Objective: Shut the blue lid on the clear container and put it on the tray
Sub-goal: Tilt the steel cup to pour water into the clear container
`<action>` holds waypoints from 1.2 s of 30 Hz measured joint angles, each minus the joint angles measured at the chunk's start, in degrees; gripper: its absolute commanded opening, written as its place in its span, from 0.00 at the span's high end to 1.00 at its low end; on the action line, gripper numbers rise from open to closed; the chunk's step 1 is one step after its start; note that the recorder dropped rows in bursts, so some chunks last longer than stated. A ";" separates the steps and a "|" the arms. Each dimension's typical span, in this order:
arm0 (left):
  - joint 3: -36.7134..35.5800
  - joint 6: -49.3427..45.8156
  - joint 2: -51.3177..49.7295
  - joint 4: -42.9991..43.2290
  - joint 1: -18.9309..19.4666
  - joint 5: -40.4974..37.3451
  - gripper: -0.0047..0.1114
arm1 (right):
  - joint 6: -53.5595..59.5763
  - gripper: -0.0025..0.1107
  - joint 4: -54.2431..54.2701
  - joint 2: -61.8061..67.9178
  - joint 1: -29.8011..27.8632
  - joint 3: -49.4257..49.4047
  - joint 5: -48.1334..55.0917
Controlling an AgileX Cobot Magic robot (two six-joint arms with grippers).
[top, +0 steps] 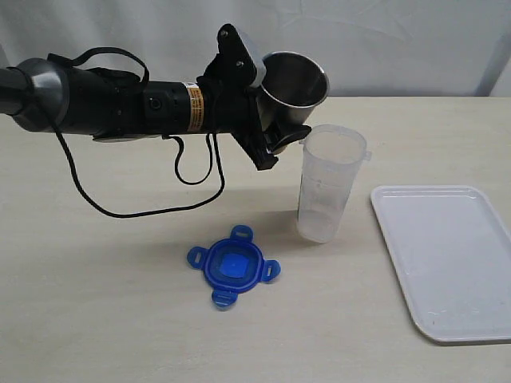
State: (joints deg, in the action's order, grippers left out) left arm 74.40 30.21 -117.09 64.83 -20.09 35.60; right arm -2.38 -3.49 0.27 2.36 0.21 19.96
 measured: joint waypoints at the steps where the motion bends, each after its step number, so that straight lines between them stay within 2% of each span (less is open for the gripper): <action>1: 0.00 0.00 0.00 0.00 0.00 0.00 0.96 | 0.00 0.94 0.00 0.00 0.00 0.00 0.00; 13: 0.00 -0.10 0.39 0.13 0.00 -1.99 0.96 | 0.00 0.94 0.00 0.00 0.00 0.00 0.00; 36: 0.32 -2.36 0.39 -1.98 0.00 -0.67 0.96 | 0.00 0.94 0.00 0.00 0.00 0.00 0.00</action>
State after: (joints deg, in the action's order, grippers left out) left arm 74.72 27.86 -116.69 62.85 -20.09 34.94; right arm -2.38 -3.49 0.27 2.36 0.21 19.96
